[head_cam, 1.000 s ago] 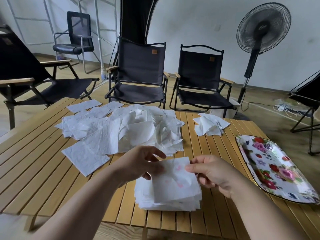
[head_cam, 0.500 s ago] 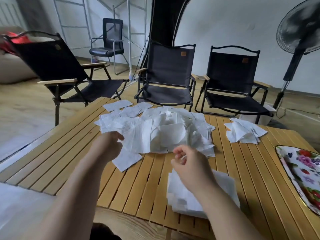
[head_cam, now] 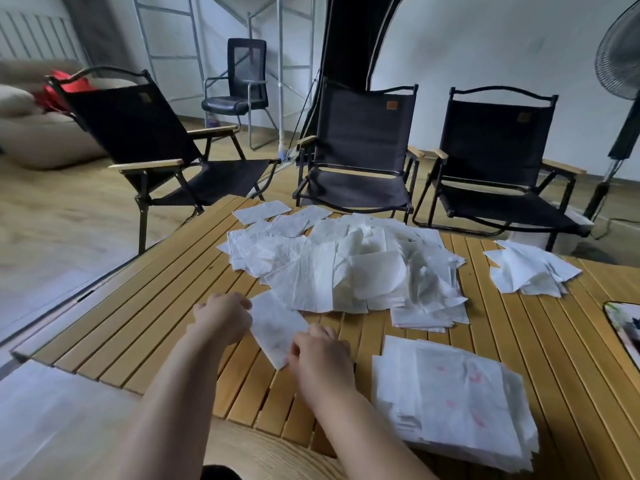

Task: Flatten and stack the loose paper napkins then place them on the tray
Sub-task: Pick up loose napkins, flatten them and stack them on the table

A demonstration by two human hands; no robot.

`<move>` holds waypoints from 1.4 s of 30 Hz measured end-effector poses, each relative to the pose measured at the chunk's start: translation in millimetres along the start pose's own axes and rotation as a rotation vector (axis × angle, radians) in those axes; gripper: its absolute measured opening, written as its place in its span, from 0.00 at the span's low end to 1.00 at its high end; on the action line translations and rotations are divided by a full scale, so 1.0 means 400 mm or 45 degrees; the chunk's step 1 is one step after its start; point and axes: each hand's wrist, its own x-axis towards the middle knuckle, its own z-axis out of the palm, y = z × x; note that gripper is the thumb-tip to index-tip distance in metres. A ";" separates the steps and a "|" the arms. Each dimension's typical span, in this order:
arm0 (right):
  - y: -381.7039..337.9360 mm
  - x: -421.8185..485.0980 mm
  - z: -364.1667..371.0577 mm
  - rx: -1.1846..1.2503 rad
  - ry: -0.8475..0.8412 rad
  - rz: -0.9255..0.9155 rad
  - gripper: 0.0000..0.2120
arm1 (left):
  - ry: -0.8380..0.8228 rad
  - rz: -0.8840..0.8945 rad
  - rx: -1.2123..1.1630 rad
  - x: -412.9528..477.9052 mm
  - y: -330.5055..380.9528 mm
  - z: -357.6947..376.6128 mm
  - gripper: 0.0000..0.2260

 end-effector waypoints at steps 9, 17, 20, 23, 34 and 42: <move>0.020 -0.052 -0.116 0.518 0.120 0.067 0.05 | 0.019 0.122 -0.068 -0.018 0.046 -0.004 0.16; 0.156 -0.139 -0.314 0.957 0.294 0.068 0.09 | -0.159 0.380 -0.857 -0.153 0.115 -0.051 0.17; 0.231 -0.188 -0.374 1.161 0.332 0.180 0.01 | -0.681 0.621 -1.250 -0.240 0.166 -0.078 0.32; 0.300 -0.233 -0.405 1.361 0.364 0.290 0.04 | -0.892 0.776 -1.171 -0.303 0.226 -0.075 0.34; 0.510 -0.341 -0.424 0.619 -0.181 0.625 0.09 | -0.530 0.838 -0.581 -0.392 0.375 0.061 0.12; 0.548 -0.299 -0.348 0.658 0.380 0.735 0.10 | -0.194 0.763 -0.295 -0.367 0.365 0.103 0.14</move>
